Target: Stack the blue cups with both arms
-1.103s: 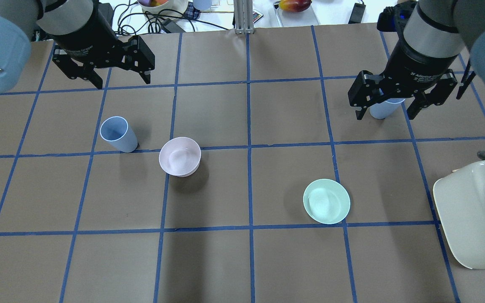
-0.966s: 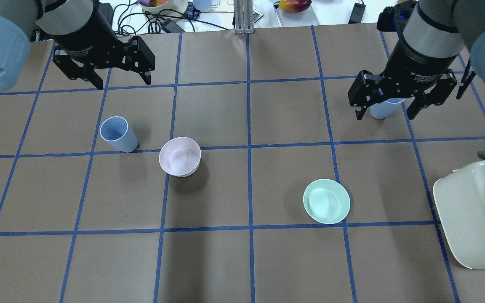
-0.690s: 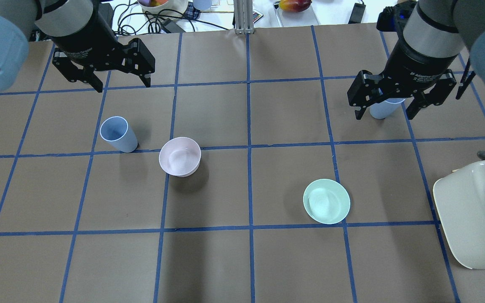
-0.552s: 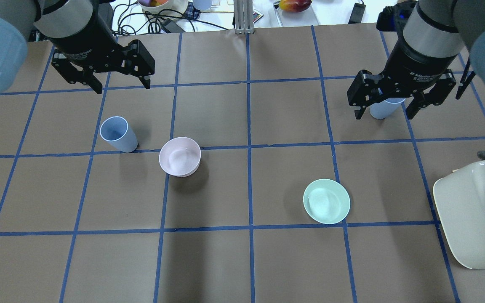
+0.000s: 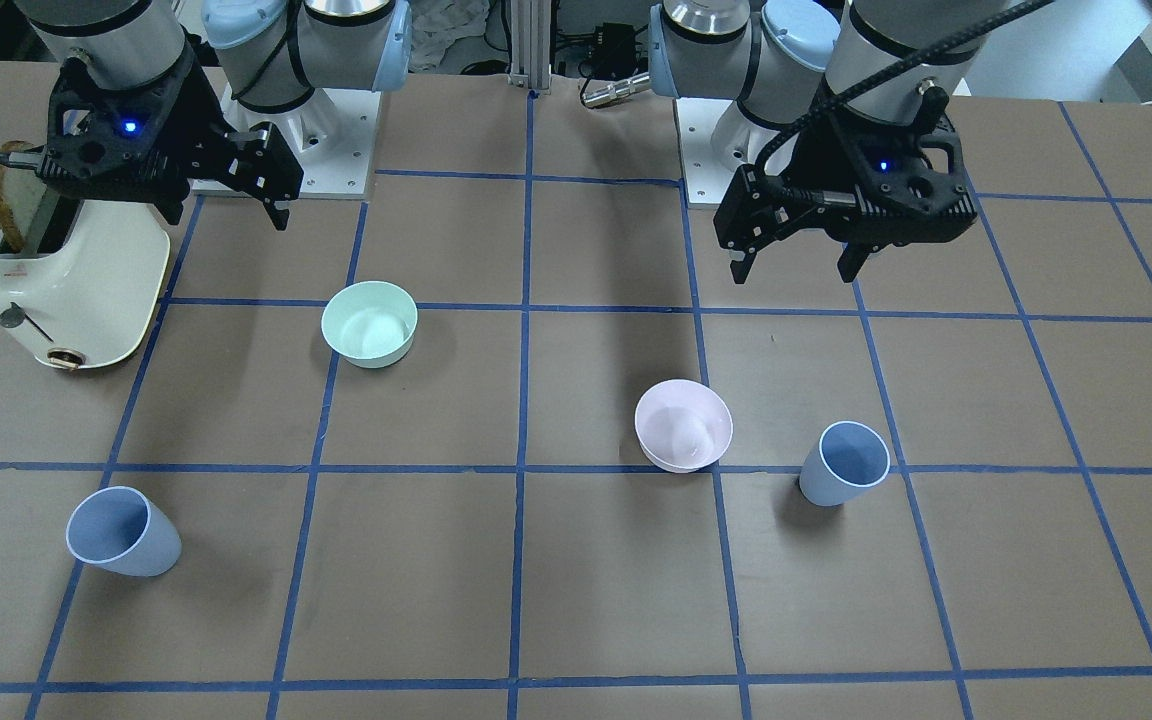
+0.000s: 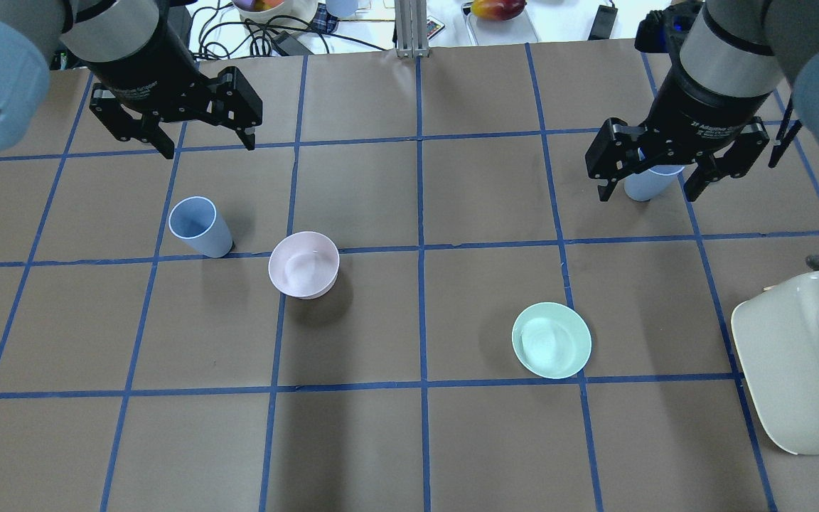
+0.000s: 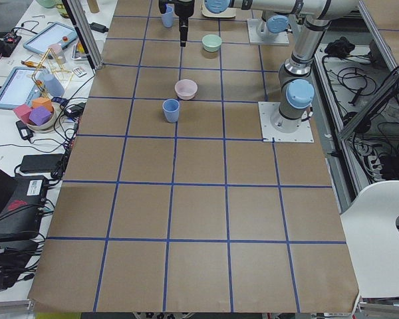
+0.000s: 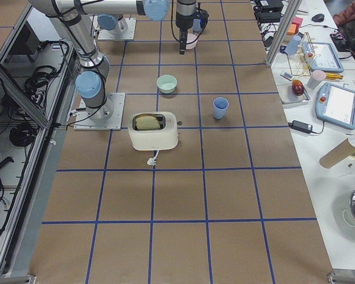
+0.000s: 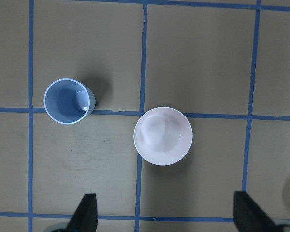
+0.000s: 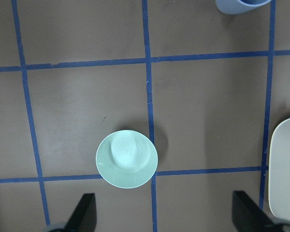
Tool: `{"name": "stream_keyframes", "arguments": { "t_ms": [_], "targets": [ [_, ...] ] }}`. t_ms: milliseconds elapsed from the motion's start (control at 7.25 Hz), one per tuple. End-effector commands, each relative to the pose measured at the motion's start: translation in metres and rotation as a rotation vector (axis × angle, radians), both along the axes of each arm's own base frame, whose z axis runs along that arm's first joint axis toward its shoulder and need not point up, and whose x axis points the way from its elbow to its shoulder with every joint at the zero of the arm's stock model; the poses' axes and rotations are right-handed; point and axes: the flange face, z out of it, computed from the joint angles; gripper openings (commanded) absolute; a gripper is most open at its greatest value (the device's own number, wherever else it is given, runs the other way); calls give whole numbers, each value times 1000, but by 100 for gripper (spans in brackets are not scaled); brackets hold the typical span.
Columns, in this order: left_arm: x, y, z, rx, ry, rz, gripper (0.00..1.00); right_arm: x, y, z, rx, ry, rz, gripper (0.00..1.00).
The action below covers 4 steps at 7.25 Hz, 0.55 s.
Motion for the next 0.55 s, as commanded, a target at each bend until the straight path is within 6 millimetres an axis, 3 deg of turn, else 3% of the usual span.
{"name": "stream_keyframes", "arguments": {
  "t_ms": [0, 138, 276, 414],
  "targets": [
    [21, -54, -50, 75, -4, 25, 100, -1, 0, 0, 1, 7, 0, 100],
    [31, -88, -104, 121, -38, 22, 100, -1, 0, 0, 1, 9, 1, 100],
    [40, -108, -149, 158, -103, 1, 100, -1, 0, 0, 1, 9, 1, 100],
    [43, -116, -179, 208, -112, -66, 100, 0, 0, 1, -2, 4, 1, 100]
  ]
}}
